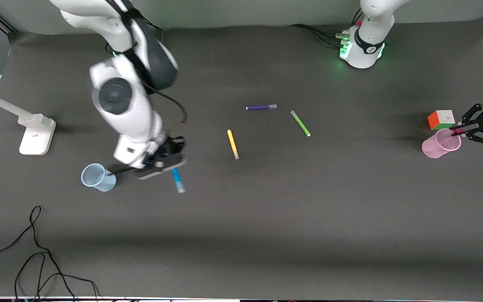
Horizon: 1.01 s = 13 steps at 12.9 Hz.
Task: Place pink and blue markers in matching cups
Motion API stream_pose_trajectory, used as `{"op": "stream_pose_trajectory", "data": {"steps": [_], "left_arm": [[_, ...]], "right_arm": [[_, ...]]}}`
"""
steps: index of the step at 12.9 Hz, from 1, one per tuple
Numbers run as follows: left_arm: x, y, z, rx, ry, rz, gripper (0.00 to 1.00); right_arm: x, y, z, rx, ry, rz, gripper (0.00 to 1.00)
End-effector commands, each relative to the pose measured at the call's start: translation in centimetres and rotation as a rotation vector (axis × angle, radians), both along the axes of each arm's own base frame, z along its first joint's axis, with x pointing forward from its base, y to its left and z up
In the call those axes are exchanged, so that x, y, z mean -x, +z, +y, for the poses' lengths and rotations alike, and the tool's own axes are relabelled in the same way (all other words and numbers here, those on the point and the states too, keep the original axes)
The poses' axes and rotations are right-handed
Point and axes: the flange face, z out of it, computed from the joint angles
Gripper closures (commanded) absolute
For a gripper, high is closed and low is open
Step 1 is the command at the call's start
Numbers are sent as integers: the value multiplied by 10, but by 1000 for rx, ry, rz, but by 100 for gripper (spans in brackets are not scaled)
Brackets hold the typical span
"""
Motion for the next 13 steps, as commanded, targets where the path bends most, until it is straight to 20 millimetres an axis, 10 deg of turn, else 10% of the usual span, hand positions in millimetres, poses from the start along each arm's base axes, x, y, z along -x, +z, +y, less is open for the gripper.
{"op": "stream_pose_trajectory", "data": {"steps": [1, 6, 10, 13], "left_arm": [[8, -53, 18, 107, -26, -57, 100], [22, -86, 37, 174, -18, -85, 100], [18, -90, 38, 194, -32, -107, 100], [16, -88, 39, 191, -35, -111, 39]], "right_arm": [[2, 37, -72, 32, -9, 46, 100], [-6, 36, -213, 78, -53, 201, 100], [-13, 32, -279, 83, -95, 288, 100], [-22, 13, -299, 69, -125, 405, 100]]}}
